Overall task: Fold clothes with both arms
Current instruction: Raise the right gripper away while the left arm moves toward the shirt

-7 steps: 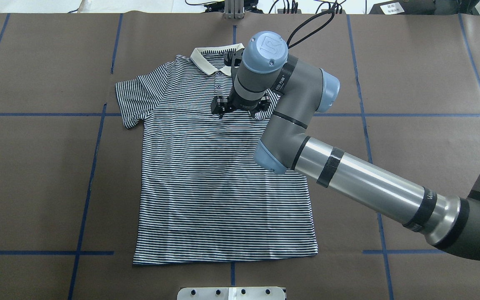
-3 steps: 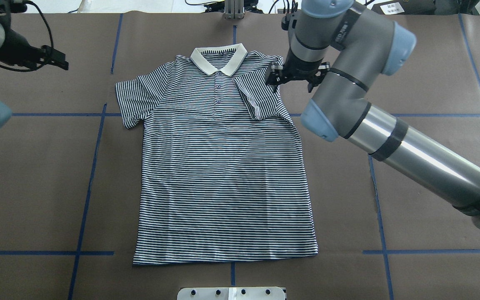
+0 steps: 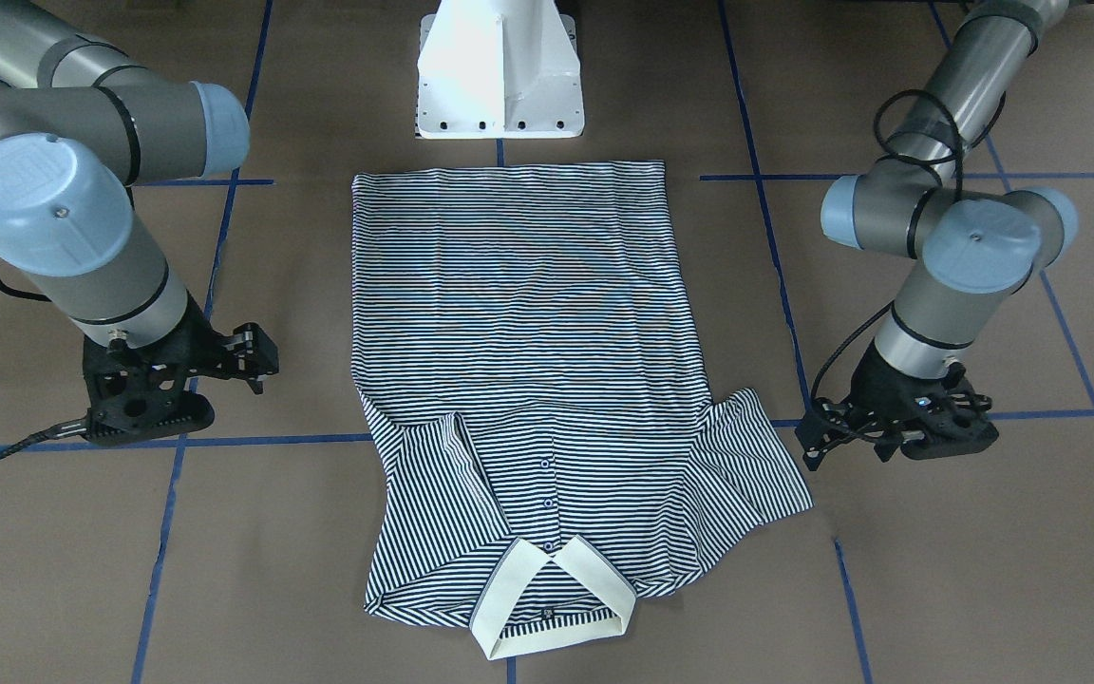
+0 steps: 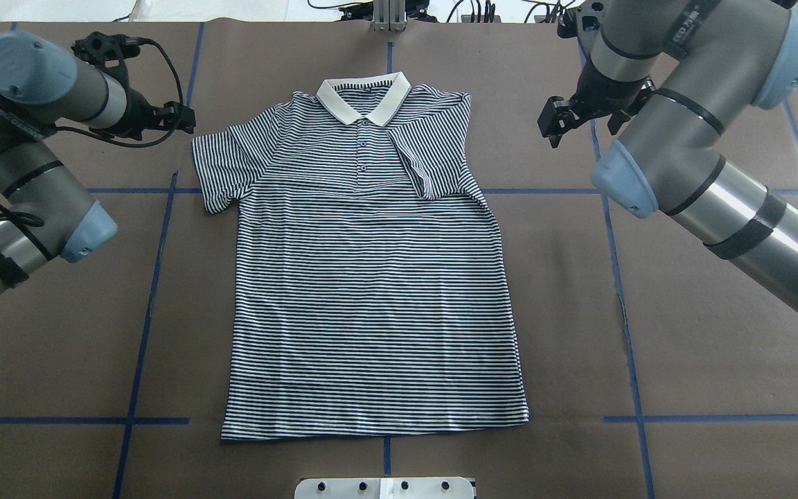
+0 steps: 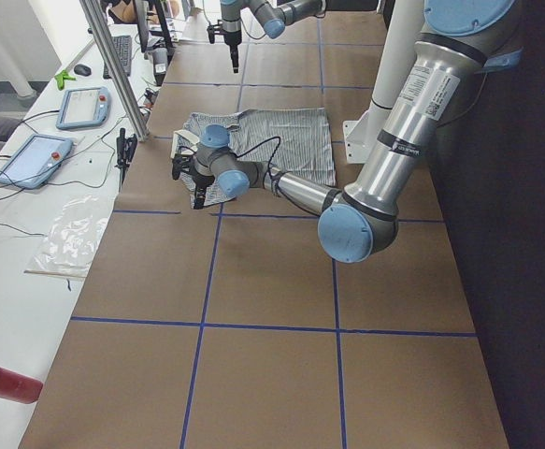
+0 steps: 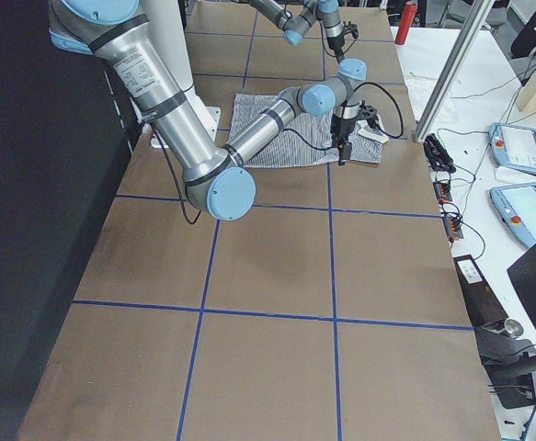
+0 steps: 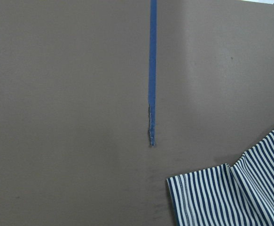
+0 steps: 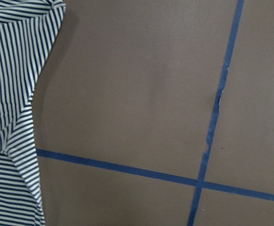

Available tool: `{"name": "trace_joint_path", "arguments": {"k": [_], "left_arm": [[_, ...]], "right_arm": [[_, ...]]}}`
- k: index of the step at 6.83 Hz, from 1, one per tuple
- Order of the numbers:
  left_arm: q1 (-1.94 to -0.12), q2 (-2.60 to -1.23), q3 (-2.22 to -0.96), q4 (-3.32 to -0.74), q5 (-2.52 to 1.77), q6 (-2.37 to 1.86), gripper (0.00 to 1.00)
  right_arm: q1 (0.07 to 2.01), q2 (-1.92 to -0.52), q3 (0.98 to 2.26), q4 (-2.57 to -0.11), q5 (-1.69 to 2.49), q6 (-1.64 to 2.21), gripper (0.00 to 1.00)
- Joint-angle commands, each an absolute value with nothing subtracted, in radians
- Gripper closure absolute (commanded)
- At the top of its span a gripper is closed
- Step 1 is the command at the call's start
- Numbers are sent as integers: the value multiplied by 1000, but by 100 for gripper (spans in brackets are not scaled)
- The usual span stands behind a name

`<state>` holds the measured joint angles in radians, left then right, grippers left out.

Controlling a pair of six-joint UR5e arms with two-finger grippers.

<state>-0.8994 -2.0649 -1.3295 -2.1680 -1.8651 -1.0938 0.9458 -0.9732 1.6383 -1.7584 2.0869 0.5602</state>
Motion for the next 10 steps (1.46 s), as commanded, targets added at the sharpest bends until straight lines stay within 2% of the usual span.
{"name": "trace_joint_path", "arguments": {"k": [1,3,4,5,6,7,9,10], "left_arm": [[-835,-2108,-1264,-2174,-1775,-1120,2],[-819,-2141,-1171,-2238,-1737,-1118,4],[-818,-2141,-1163,-2240,-1736,-1117,4],[-818,-2141,-1163,-2240,-1736,-1115,6],[-818,-2143,-1163,-2240,-1736,-1115,15],[-818,-2144,-1163,-2238,-1736,-1115,32],[-818,-2152,-1163,-2237,-1736,-1111,72],[-818,-2164,-1163,-2235,-1736,-1109,84]], "right_arm": [[957,-1041,1693,-1747,2100,529,0],[954,-1039,1694,-1744,2100,538,0],[954,-1037,1694,-1743,2100,540,0],[954,-1032,1694,-1744,2102,541,0],[954,-1031,1692,-1744,2102,541,0],[954,-1029,1693,-1744,2103,541,0],[954,-1029,1692,-1744,2103,541,0],[954,-1029,1692,-1744,2103,541,0]]}}
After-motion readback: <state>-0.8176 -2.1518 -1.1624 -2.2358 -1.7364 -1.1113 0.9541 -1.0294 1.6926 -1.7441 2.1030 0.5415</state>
